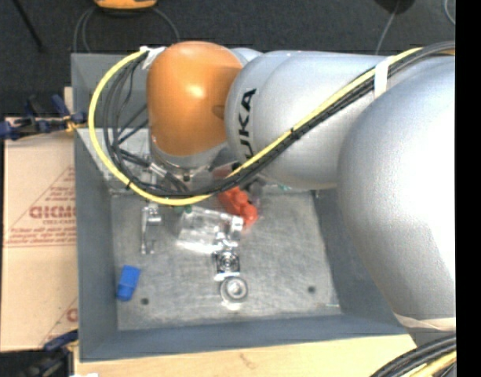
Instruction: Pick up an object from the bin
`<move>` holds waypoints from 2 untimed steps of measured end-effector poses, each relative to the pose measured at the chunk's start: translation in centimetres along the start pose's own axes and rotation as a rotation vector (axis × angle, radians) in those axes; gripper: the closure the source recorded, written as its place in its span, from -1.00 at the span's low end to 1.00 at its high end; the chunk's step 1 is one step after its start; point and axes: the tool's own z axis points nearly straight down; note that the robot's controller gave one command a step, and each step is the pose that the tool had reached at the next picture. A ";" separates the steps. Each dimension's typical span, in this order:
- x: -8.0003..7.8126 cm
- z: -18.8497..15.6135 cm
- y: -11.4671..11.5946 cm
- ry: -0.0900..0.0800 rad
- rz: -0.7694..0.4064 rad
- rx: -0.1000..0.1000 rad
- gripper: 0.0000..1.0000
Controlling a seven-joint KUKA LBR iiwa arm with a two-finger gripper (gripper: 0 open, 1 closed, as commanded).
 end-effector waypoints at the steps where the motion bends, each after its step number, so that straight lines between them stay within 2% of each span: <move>1: 6.2 12.8 1.1 -0.014 -0.393 0.001 -1.00; 2: 8.8 9.9 1.2 -0.005 -0.742 0.003 -1.00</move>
Offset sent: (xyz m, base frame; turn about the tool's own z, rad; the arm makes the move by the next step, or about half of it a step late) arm -0.0659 0.0113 -0.1295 -0.3944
